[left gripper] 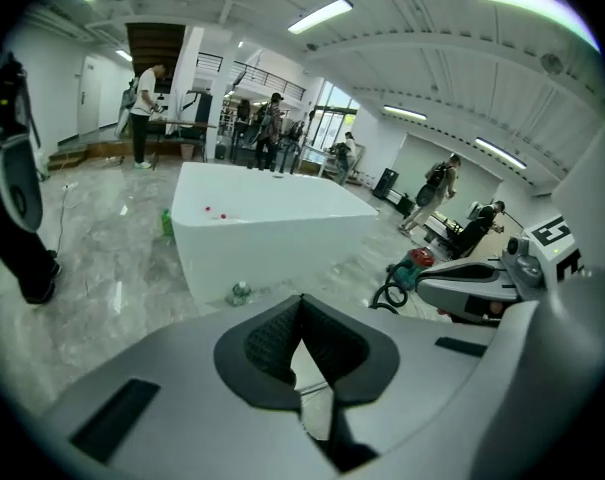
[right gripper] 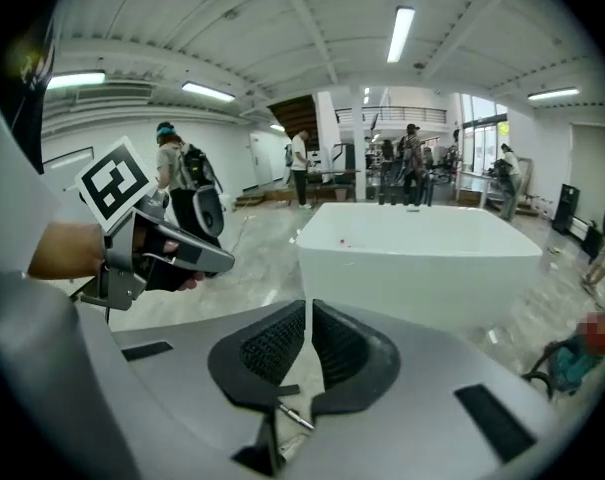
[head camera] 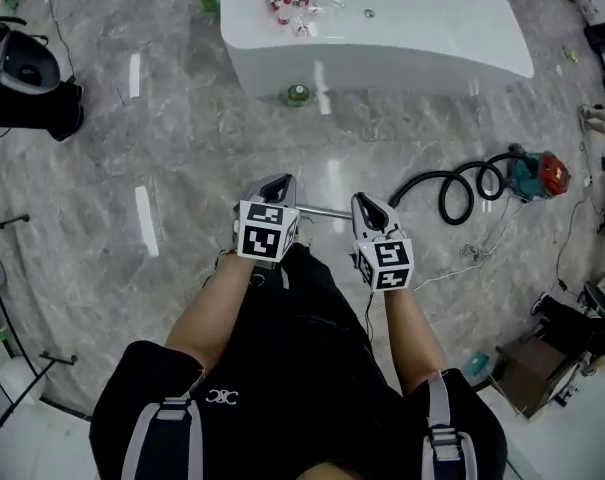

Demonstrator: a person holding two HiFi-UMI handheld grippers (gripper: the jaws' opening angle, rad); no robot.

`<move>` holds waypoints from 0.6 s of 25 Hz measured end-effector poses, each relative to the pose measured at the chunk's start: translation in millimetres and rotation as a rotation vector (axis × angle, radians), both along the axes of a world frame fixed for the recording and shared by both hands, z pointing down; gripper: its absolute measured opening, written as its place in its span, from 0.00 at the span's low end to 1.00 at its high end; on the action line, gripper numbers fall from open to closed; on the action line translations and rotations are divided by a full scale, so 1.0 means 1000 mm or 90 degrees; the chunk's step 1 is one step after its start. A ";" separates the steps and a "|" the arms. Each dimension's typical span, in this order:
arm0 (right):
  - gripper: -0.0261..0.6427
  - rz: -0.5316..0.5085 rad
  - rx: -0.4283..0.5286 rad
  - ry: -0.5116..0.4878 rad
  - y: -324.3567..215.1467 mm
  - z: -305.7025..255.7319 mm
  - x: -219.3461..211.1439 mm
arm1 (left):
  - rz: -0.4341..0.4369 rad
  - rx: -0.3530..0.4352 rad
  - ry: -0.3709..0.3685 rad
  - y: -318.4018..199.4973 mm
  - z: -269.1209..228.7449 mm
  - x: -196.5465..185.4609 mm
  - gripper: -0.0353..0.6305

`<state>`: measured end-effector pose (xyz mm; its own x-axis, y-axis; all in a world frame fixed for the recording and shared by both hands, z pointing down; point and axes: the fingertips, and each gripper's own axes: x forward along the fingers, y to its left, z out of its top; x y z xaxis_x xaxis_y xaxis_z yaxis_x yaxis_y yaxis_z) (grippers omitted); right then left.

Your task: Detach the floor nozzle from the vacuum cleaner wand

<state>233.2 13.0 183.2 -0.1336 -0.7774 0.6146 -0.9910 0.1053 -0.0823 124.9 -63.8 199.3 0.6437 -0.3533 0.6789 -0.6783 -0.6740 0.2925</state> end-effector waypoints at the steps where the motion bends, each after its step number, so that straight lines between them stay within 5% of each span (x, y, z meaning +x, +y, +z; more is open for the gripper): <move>1: 0.06 -0.034 -0.010 -0.008 -0.006 0.016 -0.004 | -0.016 -0.007 -0.008 -0.002 0.013 -0.005 0.06; 12: 0.07 -0.372 -0.218 -0.050 0.015 0.292 -0.087 | -0.152 -0.149 -0.105 0.034 0.230 -0.083 0.06; 15: 0.17 -0.436 -0.286 -0.067 0.028 0.381 -0.109 | -0.178 -0.187 -0.120 0.048 0.295 -0.099 0.06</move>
<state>124.4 40.5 564.2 -0.5632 -0.1858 0.8051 -0.7037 0.6185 -0.3496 26.2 -15.3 494.7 0.4067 -0.2709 0.8725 -0.8823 -0.3643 0.2982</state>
